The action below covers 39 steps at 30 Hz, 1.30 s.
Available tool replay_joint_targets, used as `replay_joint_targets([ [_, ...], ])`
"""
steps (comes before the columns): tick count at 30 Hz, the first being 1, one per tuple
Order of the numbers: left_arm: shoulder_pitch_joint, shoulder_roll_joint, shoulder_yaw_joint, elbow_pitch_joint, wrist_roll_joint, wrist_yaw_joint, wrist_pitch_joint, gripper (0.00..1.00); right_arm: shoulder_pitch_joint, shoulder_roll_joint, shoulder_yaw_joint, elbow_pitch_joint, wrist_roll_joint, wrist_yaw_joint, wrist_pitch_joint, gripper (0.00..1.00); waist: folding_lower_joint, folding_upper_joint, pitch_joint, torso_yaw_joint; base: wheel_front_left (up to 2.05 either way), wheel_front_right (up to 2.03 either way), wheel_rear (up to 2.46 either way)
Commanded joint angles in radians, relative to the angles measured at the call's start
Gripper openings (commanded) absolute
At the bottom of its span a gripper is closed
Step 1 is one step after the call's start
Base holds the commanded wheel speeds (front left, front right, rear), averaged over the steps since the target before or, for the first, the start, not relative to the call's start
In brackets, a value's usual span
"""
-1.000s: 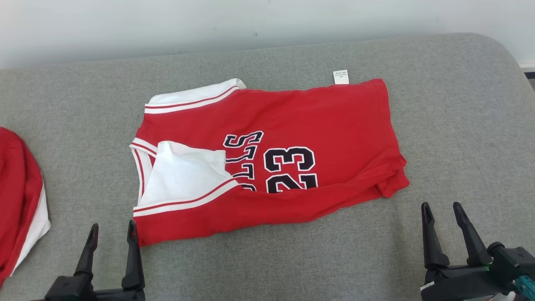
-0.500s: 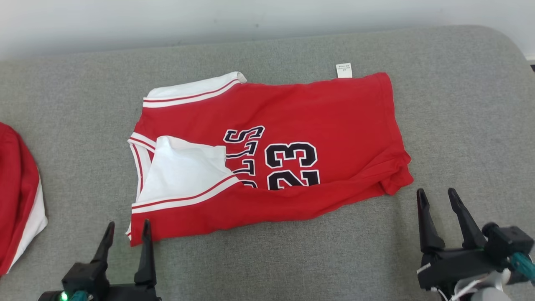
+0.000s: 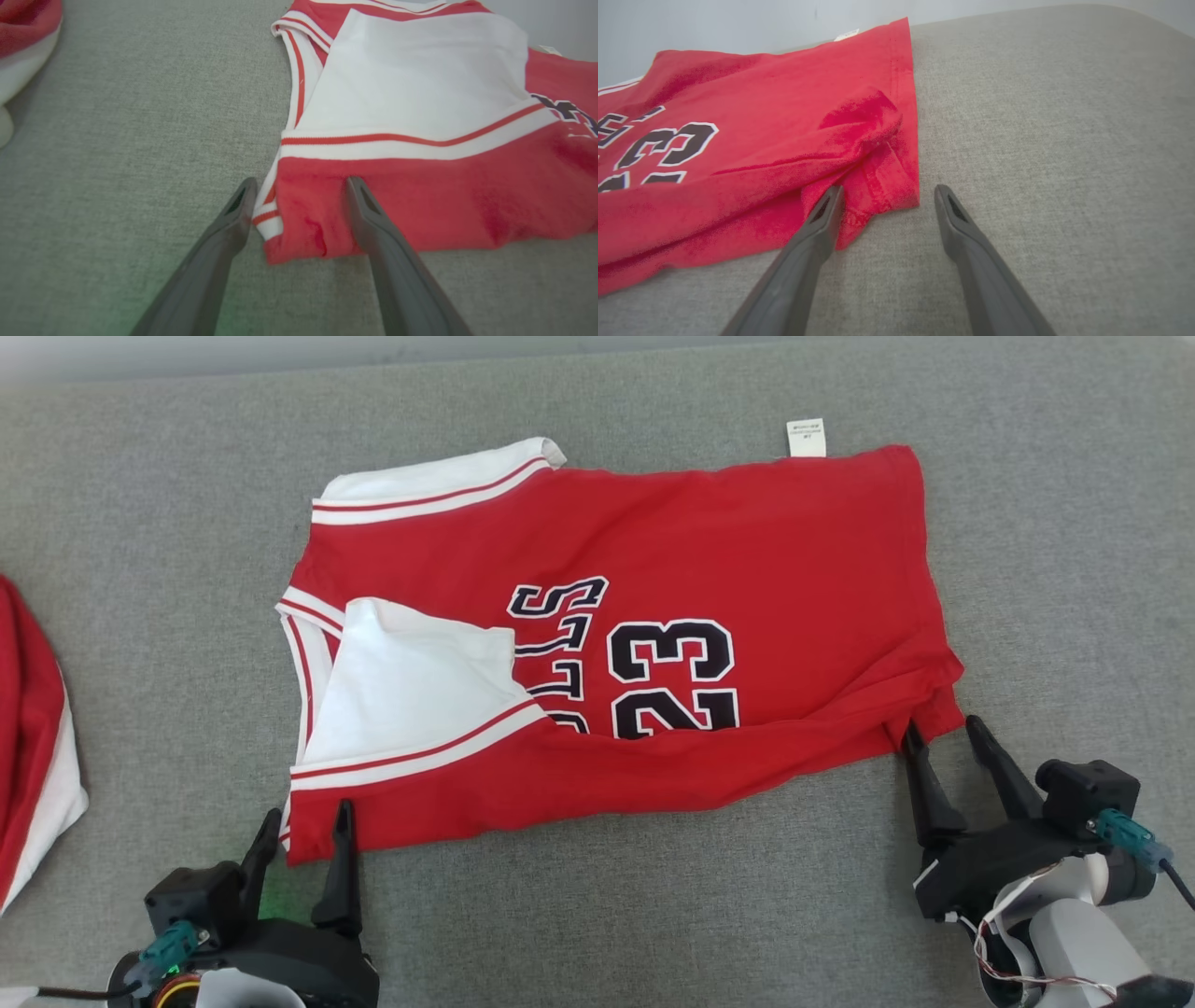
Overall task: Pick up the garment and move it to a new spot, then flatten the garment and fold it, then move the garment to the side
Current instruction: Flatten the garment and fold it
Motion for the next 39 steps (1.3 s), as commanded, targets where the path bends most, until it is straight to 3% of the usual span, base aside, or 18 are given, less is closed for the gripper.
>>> replay_joint_targets([
  [1, -0.007, -0.003, 0.004, 0.008, -0.016, -0.003, 0.002, 1.0, -0.008, -0.004, 0.009, 0.011, 0.012, 0.0, -0.002, 1.0, -0.0001, -0.0001, 0.012, 0.006, 0.0, 0.0, 0.0],
  [4, -0.014, -0.011, 0.006, 0.029, -0.043, -0.02, 0.023, 1.0, -0.03, -0.007, 0.04, 0.053, 0.037, 0.0, 0.008, 1.0, -0.0001, -0.0001, 0.023, 0.007, 0.0, 0.0, 0.0],
  [5, -0.017, -0.009, 0.007, 0.034, -0.046, -0.024, 0.024, 0.95, -0.033, -0.004, 0.053, 0.062, 0.051, 0.0, 0.013, 0.76, -0.0001, -0.0001, 0.025, 0.007, 0.0, 0.0, 0.0],
  [7, -0.015, -0.019, 0.009, 0.04, -0.077, -0.04, 0.033, 0.0, -0.038, -0.002, 0.073, 0.073, 0.073, 0.0, 0.013, 0.0, -0.0001, -0.0001, 0.029, 0.006, 0.0, 0.0, 0.0],
  [15, 0.006, 0.004, 0.037, -0.013, -0.103, -0.061, 0.01, 0.0, -0.013, -0.044, 0.087, 0.002, 0.175, 0.0, 0.005, 0.0, -0.0001, -0.0001, 0.029, 0.003, 0.0, 0.0, 0.0],
  [25, 0.129, 0.067, 0.061, -0.206, -0.12, -0.025, 0.058, 0.0, 0.177, -0.108, 0.001, -0.243, 0.231, -0.001, 0.108, 0.0, -0.0001, -0.0001, -0.003, 0.01, 0.0, 0.0, 0.0],
  [33, 0.258, 0.066, 0.061, -0.287, -0.14, 0.029, 0.079, 0.0, 0.365, -0.031, -0.11, -0.353, 0.185, -0.001, 0.172, 0.0, -0.0001, -0.0001, -0.023, 0.007, 0.0, 0.0, 0.0],
  [39, 0.299, 0.055, 0.041, -0.267, -0.145, 0.032, 0.086, 0.0, 0.404, 0.011, -0.137, -0.356, 0.162, -0.001, 0.191, 0.02, -0.0001, -0.0001, -0.032, 0.011, 0.0, 0.0, 0.0],
])
